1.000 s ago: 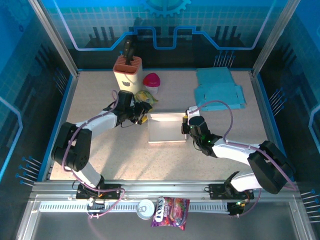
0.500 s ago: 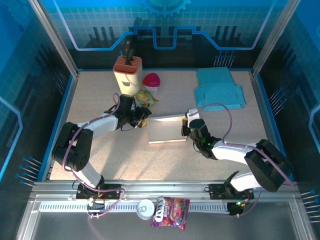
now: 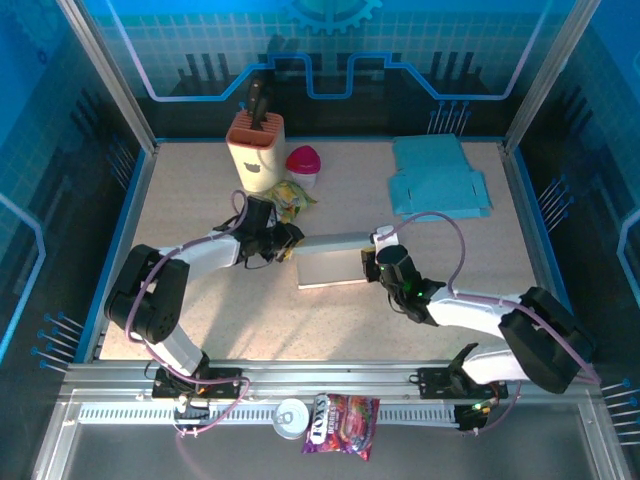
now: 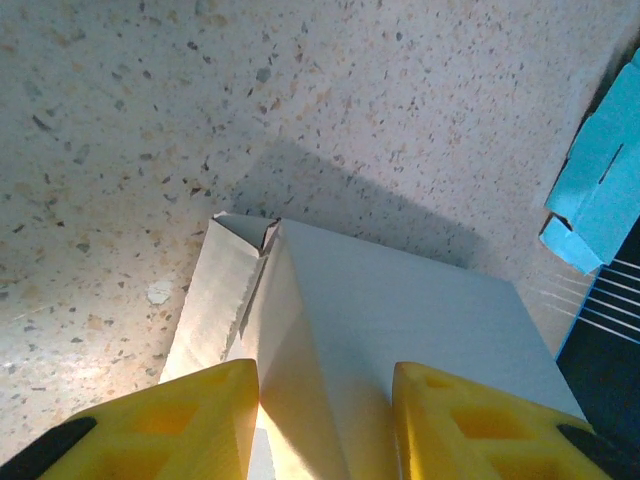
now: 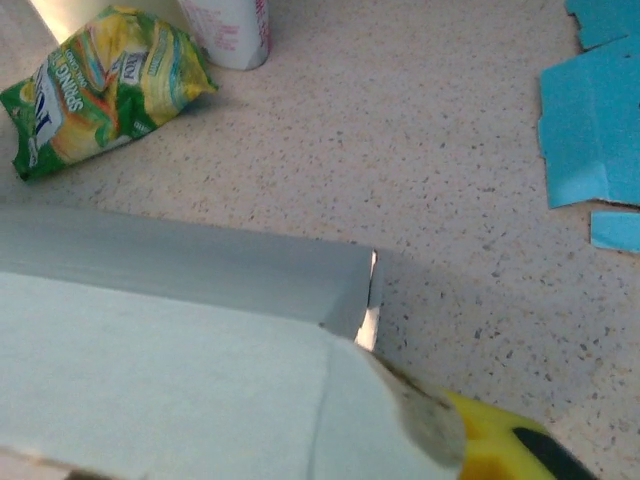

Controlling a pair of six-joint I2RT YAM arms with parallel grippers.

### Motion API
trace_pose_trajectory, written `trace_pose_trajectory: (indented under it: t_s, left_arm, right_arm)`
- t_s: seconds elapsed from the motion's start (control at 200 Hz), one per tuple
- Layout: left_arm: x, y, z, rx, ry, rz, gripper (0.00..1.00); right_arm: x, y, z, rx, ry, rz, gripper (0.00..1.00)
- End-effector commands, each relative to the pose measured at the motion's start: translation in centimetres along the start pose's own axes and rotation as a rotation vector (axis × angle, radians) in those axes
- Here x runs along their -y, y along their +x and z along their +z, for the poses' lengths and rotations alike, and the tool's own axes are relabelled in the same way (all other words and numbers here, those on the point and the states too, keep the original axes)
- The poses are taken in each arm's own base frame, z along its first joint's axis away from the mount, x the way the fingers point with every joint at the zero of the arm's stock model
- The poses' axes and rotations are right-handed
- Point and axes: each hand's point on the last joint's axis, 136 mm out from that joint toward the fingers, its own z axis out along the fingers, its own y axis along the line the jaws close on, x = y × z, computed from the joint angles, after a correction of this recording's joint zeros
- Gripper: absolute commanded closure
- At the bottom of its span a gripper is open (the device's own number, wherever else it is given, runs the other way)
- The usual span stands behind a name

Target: Fold the paper box

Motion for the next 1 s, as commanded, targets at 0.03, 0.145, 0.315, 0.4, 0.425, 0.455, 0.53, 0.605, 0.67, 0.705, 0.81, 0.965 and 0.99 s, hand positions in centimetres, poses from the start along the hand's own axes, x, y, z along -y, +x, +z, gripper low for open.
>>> trace_pose_trajectory:
  t_s: [0.03, 0.145, 0.315, 0.4, 0.425, 0.455, 0.53, 0.605, 0.67, 0.705, 0.81, 0.965, 0.99]
  left_arm:
    - [-1.0, 0.3, -0.7, 0.023, -0.047, 0.041, 0.6]
    - [-1.2, 0.3, -0.7, 0.029, -0.053, 0.045, 0.6]
    - [-1.3, 0.4, -0.5, 0.031, -0.061, 0.054, 0.6]
    - [-1.3, 0.4, -0.5, 0.034, -0.064, 0.059, 0.6]
    - [-1.3, 0.5, -0.6, 0.034, -0.063, 0.061, 0.59]
    - [-1.3, 0.5, -0.6, 0.035, -0.064, 0.062, 0.59]
    - [-1.4, 0.5, -0.6, 0.038, -0.067, 0.068, 0.59]
    - [-1.3, 0.5, -0.7, 0.043, -0.067, 0.077, 0.59]
    - [-1.4, 0.5, -0.7, 0.045, -0.068, 0.081, 0.59]
    - [-1.3, 0.5, -0.7, 0.046, -0.069, 0.087, 0.59]
    - [-1.3, 0.5, -0.8, 0.053, -0.074, 0.101, 0.59]
    - [-1.4, 0.6, -0.8, 0.056, -0.085, 0.119, 0.59]
    - [-1.4, 0.6, -0.7, 0.056, -0.087, 0.123, 0.59]
  right_arm:
    - [-0.8, 0.6, -1.4, -0.103, -0.036, 0.079, 0.56]
    - [-1.2, 1.2, -2.5, -0.162, -0.078, 0.151, 0.43]
    - [-2.1, 1.4, -4.2, -0.235, -0.151, 0.237, 0.34]
    - [-2.4, 1.1, -5.3, -0.253, -0.178, 0.284, 0.31]
    - [-2.4, 0.9, -5.7, -0.253, -0.185, 0.3, 0.3]
    - [-2.5, 0.6, -6.2, -0.254, -0.192, 0.312, 0.3]
    - [-2.6, -0.7, -7.5, -0.23, -0.218, 0.355, 0.28]
    - [-2.4, -2.3, -8.7, -0.202, -0.235, 0.404, 0.26]
    - [-1.8, -3.4, -9.4, -0.203, -0.224, 0.458, 0.25]
    - [-1.2, -3.9, -9.5, -0.21, -0.21, 0.495, 0.24]
    - [0.6, -5.3, -8.8, -0.243, -0.199, 0.622, 0.23]
    - [2.1, -6.8, -6.1, -0.313, -0.188, 0.677, 0.23]
    - [2.2, -6.8, -5.5, -0.331, -0.184, 0.675, 0.23]
